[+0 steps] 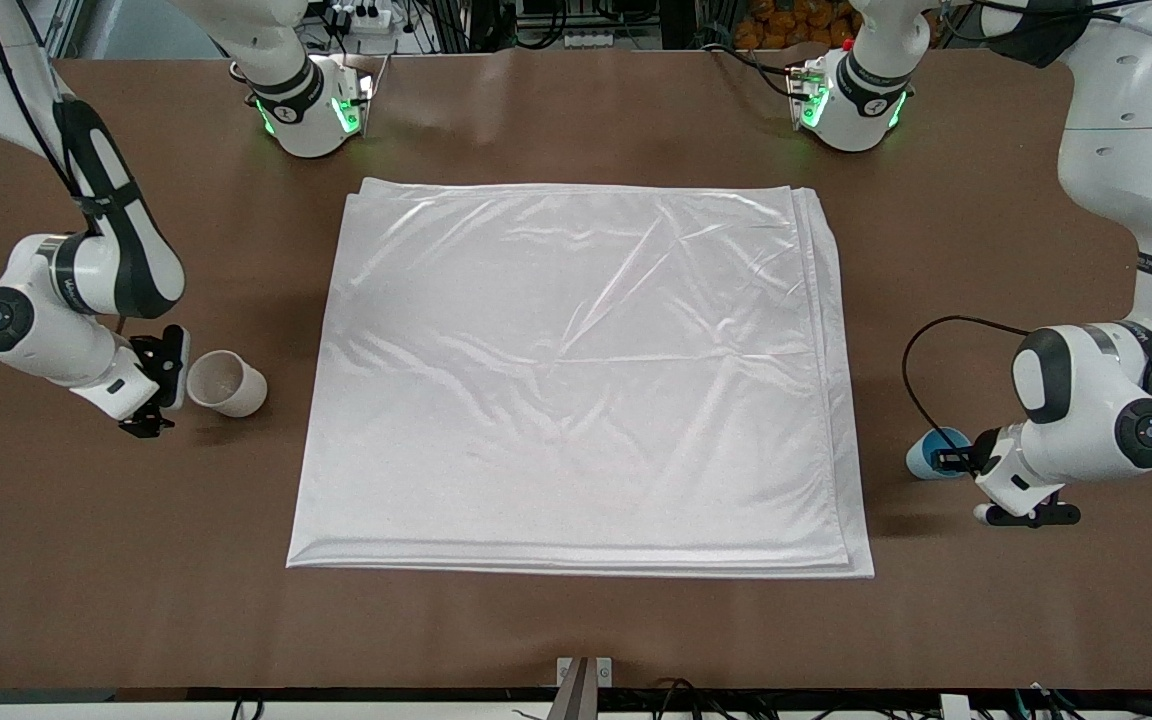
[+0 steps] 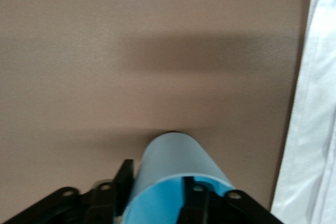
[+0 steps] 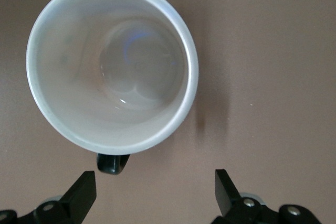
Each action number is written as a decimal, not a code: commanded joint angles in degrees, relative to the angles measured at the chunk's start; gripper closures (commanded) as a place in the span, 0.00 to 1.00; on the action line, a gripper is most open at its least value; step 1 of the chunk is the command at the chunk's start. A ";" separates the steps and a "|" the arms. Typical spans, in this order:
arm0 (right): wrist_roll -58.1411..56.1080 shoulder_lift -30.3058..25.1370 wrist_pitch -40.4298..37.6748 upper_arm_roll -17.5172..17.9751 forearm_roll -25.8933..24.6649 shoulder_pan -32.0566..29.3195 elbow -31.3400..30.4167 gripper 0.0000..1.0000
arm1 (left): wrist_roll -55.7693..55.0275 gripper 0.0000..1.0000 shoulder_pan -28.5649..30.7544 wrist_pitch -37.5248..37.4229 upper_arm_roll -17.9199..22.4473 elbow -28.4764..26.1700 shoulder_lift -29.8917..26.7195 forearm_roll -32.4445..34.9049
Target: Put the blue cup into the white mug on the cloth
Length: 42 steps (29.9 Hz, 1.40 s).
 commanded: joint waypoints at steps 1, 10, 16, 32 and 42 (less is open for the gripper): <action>-0.71 0.51 1.08 1.00 -0.93 -1.96 -1.47 0.00 | -1.30 1.00 0.00 0.41 0.17 0.65 0.32 1.01; -0.71 0.51 4.33 1.00 -0.76 -2.14 -4.02 0.11 | -1.21 1.00 0.00 0.41 0.17 0.74 0.24 1.01; -0.80 0.51 4.33 1.09 -0.58 -2.14 -4.20 0.65 | -0.42 1.00 0.18 0.41 0.17 1.09 -0.38 1.01; -0.89 -1.34 4.33 2.05 2.58 -2.05 -3.58 1.00 | -0.42 1.00 0.88 0.23 0.26 1.18 -3.63 0.57; 0.08 -4.33 3.11 7.06 6.45 -1.52 -2.09 1.00 | -0.94 1.00 0.79 -0.21 0.26 1.18 -5.48 0.48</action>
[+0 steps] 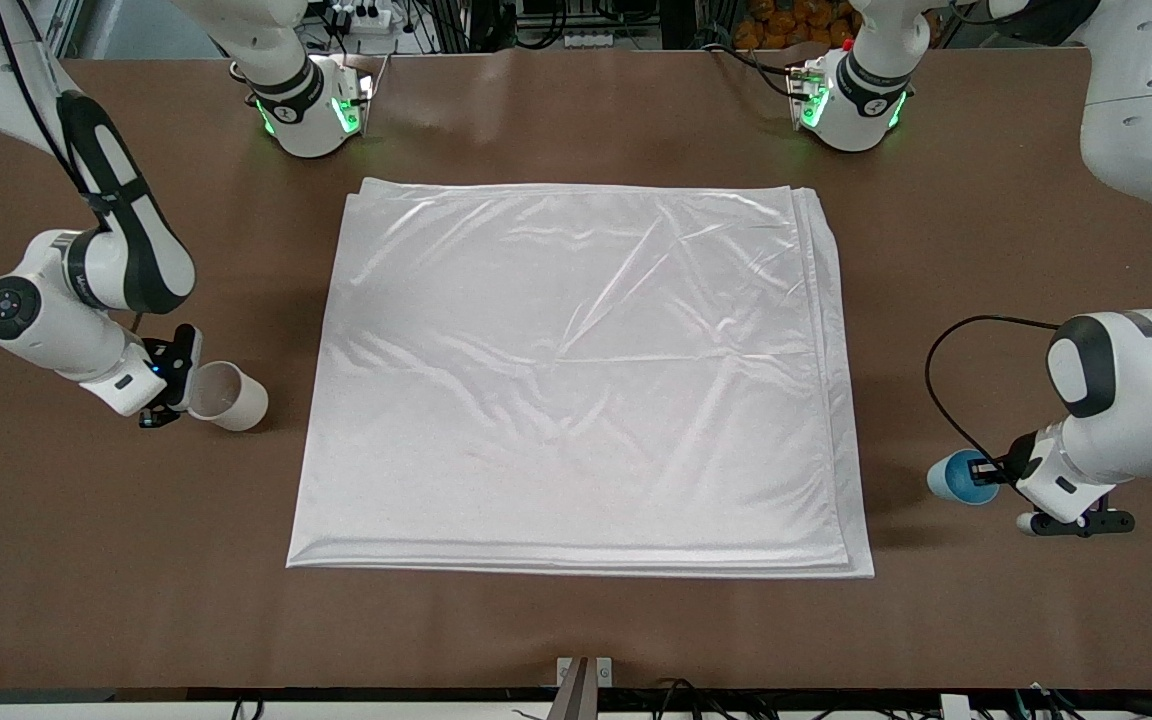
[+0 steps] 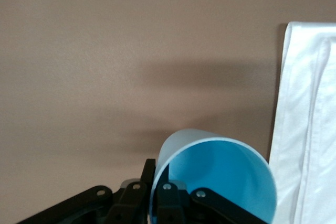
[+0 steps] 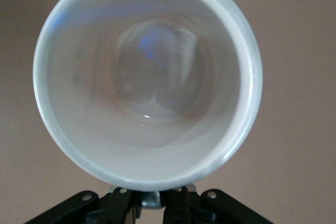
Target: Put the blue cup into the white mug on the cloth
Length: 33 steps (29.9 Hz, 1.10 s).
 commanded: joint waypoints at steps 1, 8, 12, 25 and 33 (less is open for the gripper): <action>0.59 -2.44 -2.09 4.48 1.91 -0.65 0.89 1.00 | -1.00 1.00 -0.06 -0.63 0.05 -0.76 -2.06 0.48; 7.53 -2.35 -8.60 8.79 1.91 0.67 4.84 1.00 | -3.90 1.00 -0.67 -0.63 -0.21 -0.76 -2.59 0.40; 11.23 -2.09 -8.60 9.24 1.91 4.18 6.16 1.00 | -6.01 1.00 -0.93 -0.72 -0.39 -0.67 -2.68 0.40; 26.61 0.02 -9.13 9.06 1.38 16.05 10.03 1.00 | -17.35 1.00 -5.50 -0.72 -1.18 -0.06 -2.77 0.48; 35.31 4.41 -8.77 8.80 0.86 24.04 13.02 1.00 | -25.34 1.00 -9.81 -0.90 -1.09 0.12 -3.12 0.57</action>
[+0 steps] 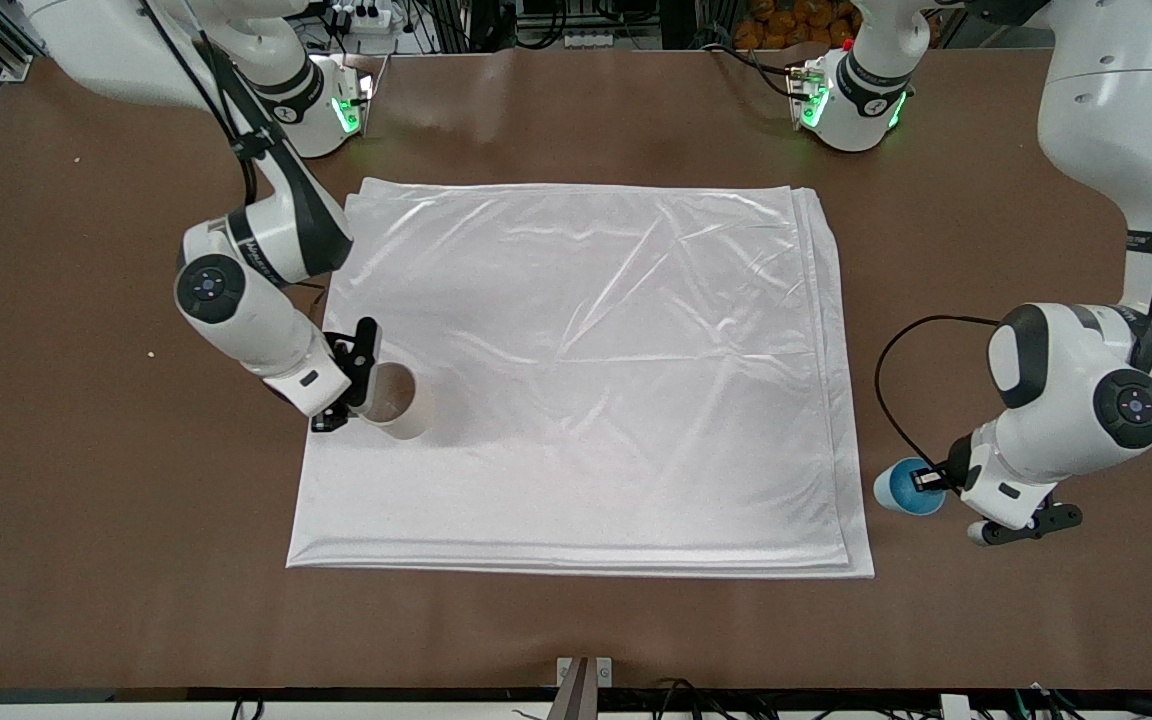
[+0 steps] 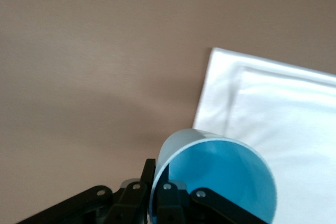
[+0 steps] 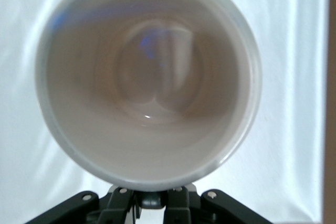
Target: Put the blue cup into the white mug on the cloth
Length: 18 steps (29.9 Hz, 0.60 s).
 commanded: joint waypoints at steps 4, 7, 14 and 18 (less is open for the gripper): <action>10.16 6.74 -0.56 -0.68 -1.49 8.65 5.92 1.00 | -8.71 1.00 -4.13 -0.83 0.34 -0.15 -1.25 0.57; 15.35 8.76 -0.64 -0.68 -4.30 11.20 7.42 1.00 | -11.17 1.00 -5.54 -0.83 0.34 -0.15 -1.25 0.48; 21.60 11.76 -0.56 -0.68 -9.14 15.60 8.56 1.00 | -17.58 1.00 -9.31 -1.96 0.26 -0.15 -2.39 0.48; 21.96 12.90 -0.56 -0.68 -9.14 16.92 9.61 1.00 | -19.96 1.00 -11.43 -4.25 0.26 -0.07 -3.35 0.40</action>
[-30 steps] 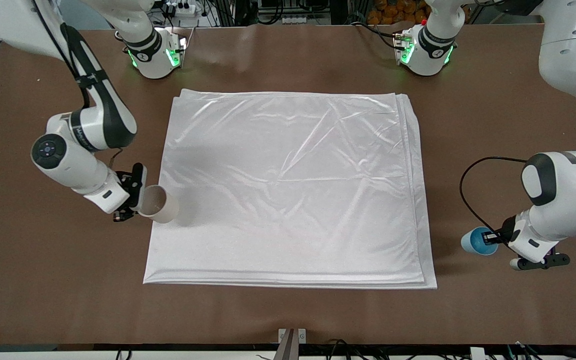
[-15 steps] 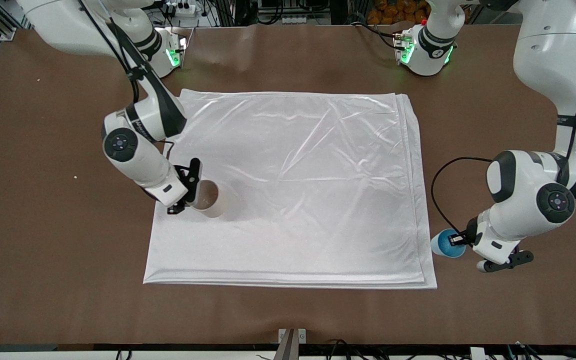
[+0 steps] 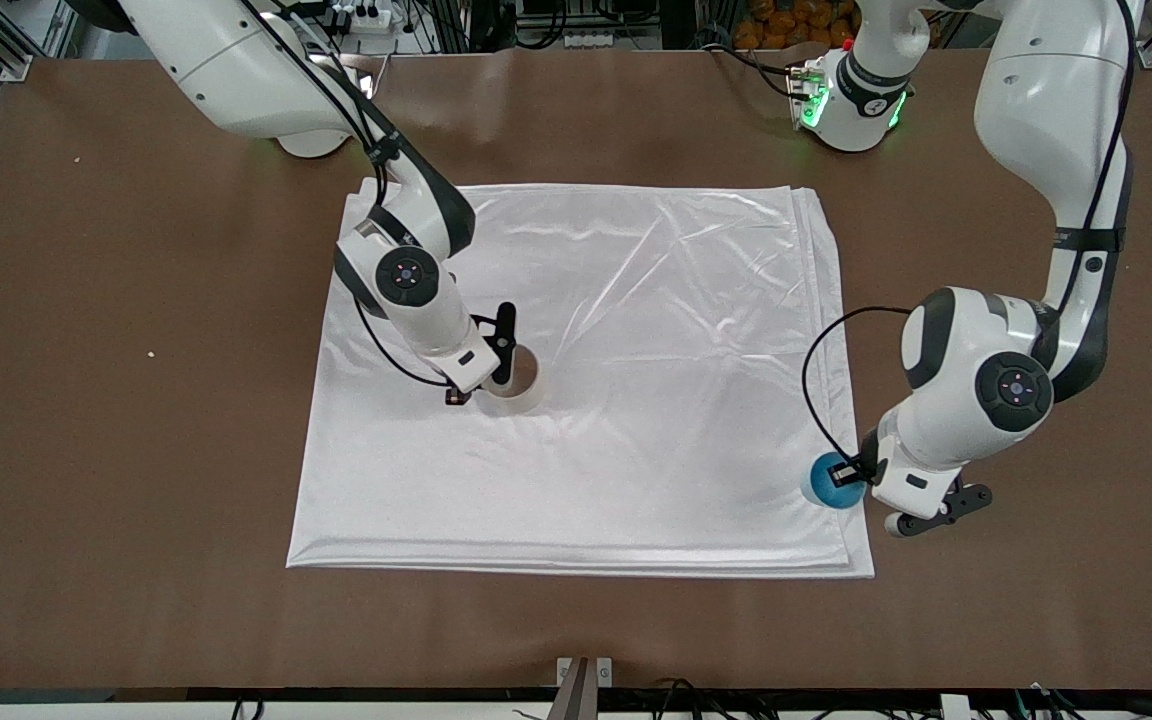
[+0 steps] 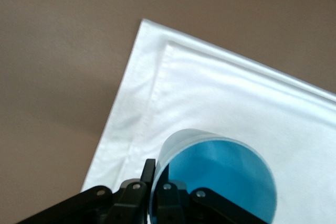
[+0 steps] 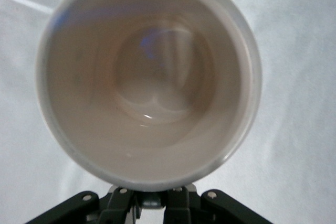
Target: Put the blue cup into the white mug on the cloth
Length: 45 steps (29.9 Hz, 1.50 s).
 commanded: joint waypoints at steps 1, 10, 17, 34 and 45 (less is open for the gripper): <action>1.77 2.73 -0.65 -0.35 -1.84 1.45 3.52 1.00 | -4.44 1.00 -2.95 -3.40 0.44 -0.18 -2.86 0.40; 3.79 4.75 -0.65 -0.43 -2.01 3.91 5.19 1.00 | -11.64 1.00 -7.78 -4.01 0.35 -0.18 -3.92 0.40; 4.32 5.10 -0.48 -2.45 -1.92 7.07 5.28 0.99 | -16.83 1.00 -12.00 -4.10 0.35 -0.26 -5.24 0.31; 6.43 1.33 -3.46 -2.54 -0.87 6.81 5.72 0.28 | -23.43 1.00 -17.19 -4.01 0.26 0.26 -5.24 0.40; 8.80 -9.65 -14.09 -2.28 2.03 4.18 5.28 0.25 | -24.92 1.00 -17.80 -4.10 -1.06 0.97 -5.24 -0.31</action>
